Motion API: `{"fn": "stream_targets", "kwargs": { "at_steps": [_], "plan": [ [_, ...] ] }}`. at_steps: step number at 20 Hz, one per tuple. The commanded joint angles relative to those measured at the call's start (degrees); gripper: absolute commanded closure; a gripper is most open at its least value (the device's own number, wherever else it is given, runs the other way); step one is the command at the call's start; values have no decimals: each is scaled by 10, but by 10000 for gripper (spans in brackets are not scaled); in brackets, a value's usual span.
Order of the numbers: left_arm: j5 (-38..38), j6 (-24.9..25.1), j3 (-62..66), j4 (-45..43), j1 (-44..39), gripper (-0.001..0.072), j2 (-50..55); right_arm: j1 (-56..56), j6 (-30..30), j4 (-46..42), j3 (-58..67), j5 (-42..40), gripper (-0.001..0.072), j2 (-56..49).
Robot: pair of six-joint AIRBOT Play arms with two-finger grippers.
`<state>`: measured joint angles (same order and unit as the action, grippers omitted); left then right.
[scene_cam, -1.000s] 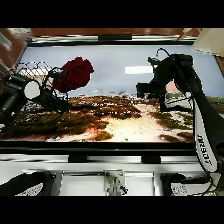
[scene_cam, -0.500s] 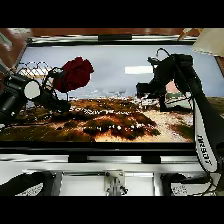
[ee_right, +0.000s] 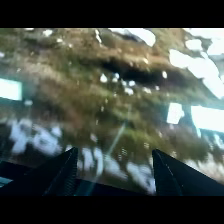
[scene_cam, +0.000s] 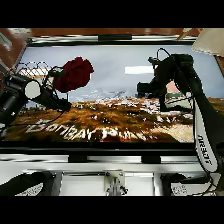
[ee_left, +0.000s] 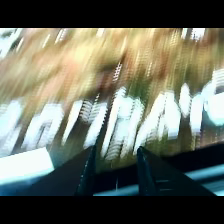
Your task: Fold the shirts.
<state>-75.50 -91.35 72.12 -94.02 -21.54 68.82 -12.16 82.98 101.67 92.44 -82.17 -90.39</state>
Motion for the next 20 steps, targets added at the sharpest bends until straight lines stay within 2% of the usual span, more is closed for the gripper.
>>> {"fn": "stream_targets", "kwargs": {
  "at_steps": [1, 5, 8, 11, 13, 14, 15, 16, 20],
  "plan": [
    [72, 0, 0, 36, 0, 385, 9, 10, 15, -86, 0, -40, 123, 0],
    [89, 0, 0, 78, 0, 384, 23, 21, 13, -168, 0, -50, 123, 0],
    [101, 0, 0, 105, 0, 390, 24, 22, 13, -169, 0, 1, 123, 0],
    [163, 0, 0, 80, 2, 390, 24, 22, 12, -154, 0, 69, 123, 0],
    [174, 0, 0, 79, 2, 389, 26, 22, 4, -141, 0, 106, 123, 0],
    [193, 0, 0, 80, 2, 353, 32, 22, -1, -130, 0, 115, 123, 0],
    [216, 0, 0, 79, 5, 111, 42, 22, -3, -120, 0, 127, 123, 0],
    [225, -8, 11, 78, 18, 9, 64, 22, -5, -109, 0, 135, 123, 0],
    [215, -26, 162, 79, 111, 3, 218, 22, -22, -79, 0, 138, 123, 0]
  ]
}}
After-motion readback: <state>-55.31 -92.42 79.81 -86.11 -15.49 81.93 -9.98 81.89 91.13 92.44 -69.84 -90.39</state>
